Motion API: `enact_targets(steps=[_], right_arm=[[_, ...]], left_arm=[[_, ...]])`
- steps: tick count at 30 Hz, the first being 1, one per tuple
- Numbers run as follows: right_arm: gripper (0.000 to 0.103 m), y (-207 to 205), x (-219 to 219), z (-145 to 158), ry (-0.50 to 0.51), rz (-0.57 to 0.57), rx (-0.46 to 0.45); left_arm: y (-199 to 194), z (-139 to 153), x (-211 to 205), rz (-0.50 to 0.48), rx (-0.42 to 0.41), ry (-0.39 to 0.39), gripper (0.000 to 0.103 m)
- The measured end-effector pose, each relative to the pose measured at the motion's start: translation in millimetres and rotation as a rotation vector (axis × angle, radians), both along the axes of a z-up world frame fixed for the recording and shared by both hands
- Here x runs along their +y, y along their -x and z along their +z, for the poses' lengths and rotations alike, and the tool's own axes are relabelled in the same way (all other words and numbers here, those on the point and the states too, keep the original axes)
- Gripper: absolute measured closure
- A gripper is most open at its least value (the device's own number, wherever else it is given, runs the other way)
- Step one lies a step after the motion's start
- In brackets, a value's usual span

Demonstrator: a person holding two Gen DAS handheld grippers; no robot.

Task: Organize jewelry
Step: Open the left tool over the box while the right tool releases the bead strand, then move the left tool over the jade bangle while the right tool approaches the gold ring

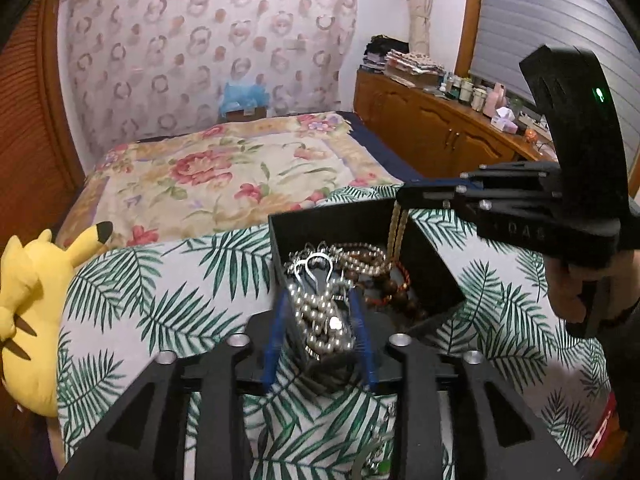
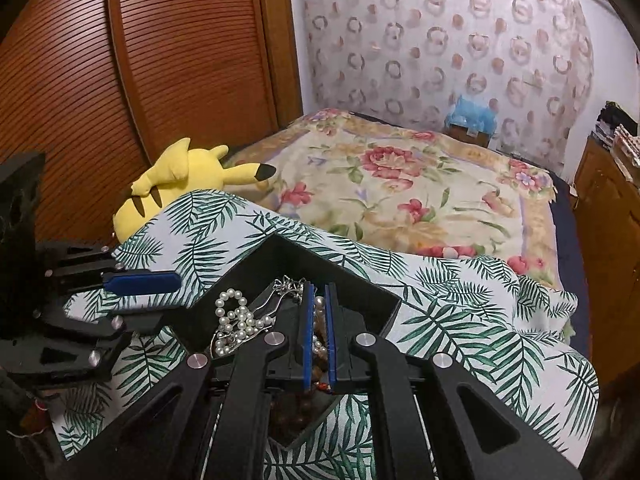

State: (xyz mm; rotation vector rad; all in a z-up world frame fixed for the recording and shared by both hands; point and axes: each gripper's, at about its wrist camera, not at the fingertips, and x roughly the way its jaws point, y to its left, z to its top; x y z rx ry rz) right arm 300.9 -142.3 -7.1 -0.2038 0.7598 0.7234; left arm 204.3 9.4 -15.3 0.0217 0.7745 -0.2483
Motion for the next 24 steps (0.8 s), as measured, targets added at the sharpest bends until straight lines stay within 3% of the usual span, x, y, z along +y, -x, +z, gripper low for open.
enact_targets(steps=[4,6,8,16,24], right_arm=[[0.096,5.7,-2.9,2.7,0.002,-0.002,-0.014],[0.079,11.3,-6.3,3.5,-0.005,-0.009,-0.017],[0.071,18.4,-11.6,5.4,-0.011,-0.012,-0.023],[0.071,51.7,-21.1,5.8,-0.023,-0.007,-0.026],[0.071,98.8,-19.5,-20.1,0.003,0.014,0.019]], left_arm=[[15.6,-7.5,6.1,0.011,0.017,0.000,0.057],[21.8,-12.4,8.2,0.015,0.031,0.002,0.055],[29.3,-20.0,9.1,0.018,0.050,-0.002,0.053],[47.8,-38.7,15.0,0.029,0.091,0.010,0.049],[63.0,-47.6,18.5,0.035,0.098,0.008,0.043]])
